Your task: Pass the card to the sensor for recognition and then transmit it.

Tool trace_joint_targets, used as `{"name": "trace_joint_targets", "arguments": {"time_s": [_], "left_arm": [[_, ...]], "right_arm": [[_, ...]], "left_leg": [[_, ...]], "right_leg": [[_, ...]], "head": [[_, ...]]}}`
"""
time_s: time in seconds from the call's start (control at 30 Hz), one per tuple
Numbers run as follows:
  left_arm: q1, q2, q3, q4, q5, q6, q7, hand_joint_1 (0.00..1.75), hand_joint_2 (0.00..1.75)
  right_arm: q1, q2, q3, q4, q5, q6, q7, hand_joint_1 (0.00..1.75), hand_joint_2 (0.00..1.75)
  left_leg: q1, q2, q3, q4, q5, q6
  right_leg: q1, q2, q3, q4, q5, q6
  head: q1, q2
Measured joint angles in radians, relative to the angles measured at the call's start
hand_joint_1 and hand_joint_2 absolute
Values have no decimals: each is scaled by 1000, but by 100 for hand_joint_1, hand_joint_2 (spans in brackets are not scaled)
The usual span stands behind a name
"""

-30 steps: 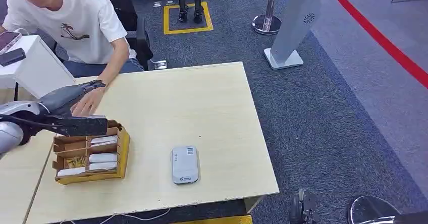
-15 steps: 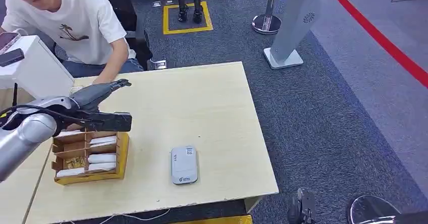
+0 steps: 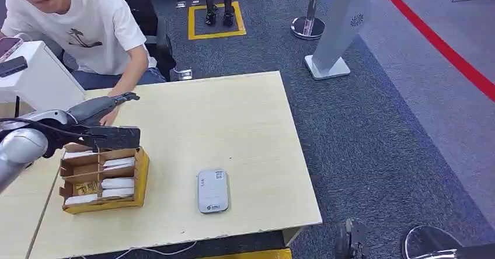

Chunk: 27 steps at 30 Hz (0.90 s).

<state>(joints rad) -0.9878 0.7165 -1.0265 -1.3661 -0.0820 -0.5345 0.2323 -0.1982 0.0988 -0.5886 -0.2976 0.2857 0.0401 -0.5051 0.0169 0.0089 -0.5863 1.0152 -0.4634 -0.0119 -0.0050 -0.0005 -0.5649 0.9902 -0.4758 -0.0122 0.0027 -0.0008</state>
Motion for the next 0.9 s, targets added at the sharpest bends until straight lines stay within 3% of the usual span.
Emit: {"name": "trace_joint_targets", "arguments": {"time_s": [0.3,0.53,0.67,0.77,0.9], "left_arm": [[-21,116,-17,-155,92,-31,79,0,175],[-26,327,-29,-372,228,-1,159,0,175],[26,494,-32,-520,259,129,172,0,175],[100,611,-42,-622,251,264,170,0,175],[200,738,-61,-734,215,447,172,0,175]], "right_arm": [[1,-1,0,2,-25,6,-9,0,0],[5,-1,-2,3,-47,7,-23,0,0],[15,-1,-5,4,-59,7,-29,0,0],[21,-1,-12,5,-66,7,-32,0,0],[28,-1,-25,8,-76,7,-43,0,0]], "left_leg": [[0,1,0,0,0,0],[0,2,-1,-1,0,0],[1,3,-1,-2,-1,-2],[1,3,-1,-2,-2,-2],[1,3,-1,-2,-2,-2]], "right_leg": [[0,0,0,0,0,0],[0,2,0,0,-1,0],[1,3,-1,0,-1,-1],[1,3,-1,0,-2,-2],[1,2,-1,0,-3,-2]], "head": [[0,0],[0,0],[0,0],[0,0],[0,0]]}}
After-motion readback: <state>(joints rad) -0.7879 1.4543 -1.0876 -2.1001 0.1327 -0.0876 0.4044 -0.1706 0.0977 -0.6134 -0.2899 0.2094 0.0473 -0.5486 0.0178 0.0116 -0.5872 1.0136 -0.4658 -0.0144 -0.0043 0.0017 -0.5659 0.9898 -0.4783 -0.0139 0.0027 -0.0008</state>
